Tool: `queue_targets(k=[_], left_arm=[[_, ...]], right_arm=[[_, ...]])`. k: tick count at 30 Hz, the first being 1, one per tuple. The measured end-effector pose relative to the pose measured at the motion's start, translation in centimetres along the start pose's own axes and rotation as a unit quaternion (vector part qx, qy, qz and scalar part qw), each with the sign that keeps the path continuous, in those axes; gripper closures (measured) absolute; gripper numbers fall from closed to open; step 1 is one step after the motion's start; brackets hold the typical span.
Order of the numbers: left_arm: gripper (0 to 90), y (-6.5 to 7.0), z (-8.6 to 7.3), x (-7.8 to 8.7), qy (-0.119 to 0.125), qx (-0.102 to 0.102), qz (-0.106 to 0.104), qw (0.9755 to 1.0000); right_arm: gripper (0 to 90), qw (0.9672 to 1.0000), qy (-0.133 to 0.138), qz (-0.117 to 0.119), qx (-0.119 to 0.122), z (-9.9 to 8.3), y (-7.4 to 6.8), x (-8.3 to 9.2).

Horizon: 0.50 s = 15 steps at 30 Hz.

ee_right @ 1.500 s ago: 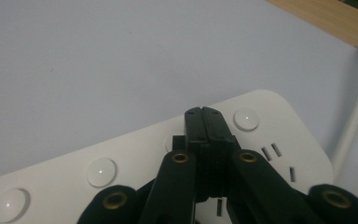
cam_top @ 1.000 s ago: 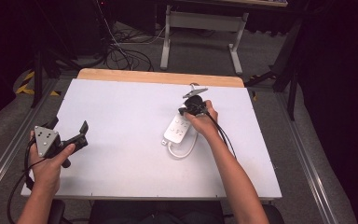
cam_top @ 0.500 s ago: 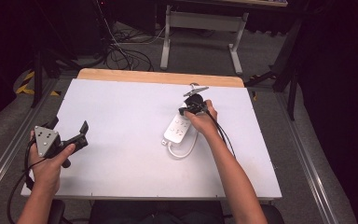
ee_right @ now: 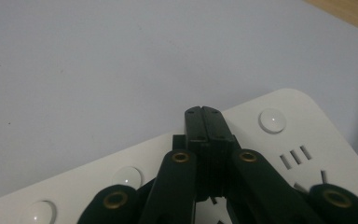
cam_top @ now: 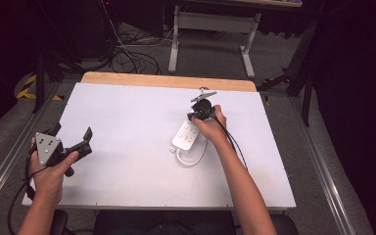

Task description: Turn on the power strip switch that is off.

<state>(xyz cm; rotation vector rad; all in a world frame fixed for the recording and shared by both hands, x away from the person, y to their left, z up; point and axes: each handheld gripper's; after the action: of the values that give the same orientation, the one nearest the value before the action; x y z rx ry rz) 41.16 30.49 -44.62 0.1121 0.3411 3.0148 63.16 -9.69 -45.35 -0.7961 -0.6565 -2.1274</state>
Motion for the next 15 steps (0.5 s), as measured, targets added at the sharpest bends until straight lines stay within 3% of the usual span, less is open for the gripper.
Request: queue_targets(k=[15], left_arm=[[5.1, 0.15, -0.01, 0.16, 0.001, 0.002, -0.005, 1.0000]], right_arm=[[90.0, 1.0000, -0.002, -0.009, 0.002, 0.07, -0.26, 0.02]])
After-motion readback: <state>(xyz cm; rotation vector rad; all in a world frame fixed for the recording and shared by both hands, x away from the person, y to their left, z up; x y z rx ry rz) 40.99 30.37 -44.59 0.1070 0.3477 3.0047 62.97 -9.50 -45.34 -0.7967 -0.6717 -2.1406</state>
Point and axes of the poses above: each handheld gripper's, and its own axes: x roughly backward along the jaws, z roughly out of its top, y roughly to its right, and after that the axes turned 14 degrees about x, right-handed
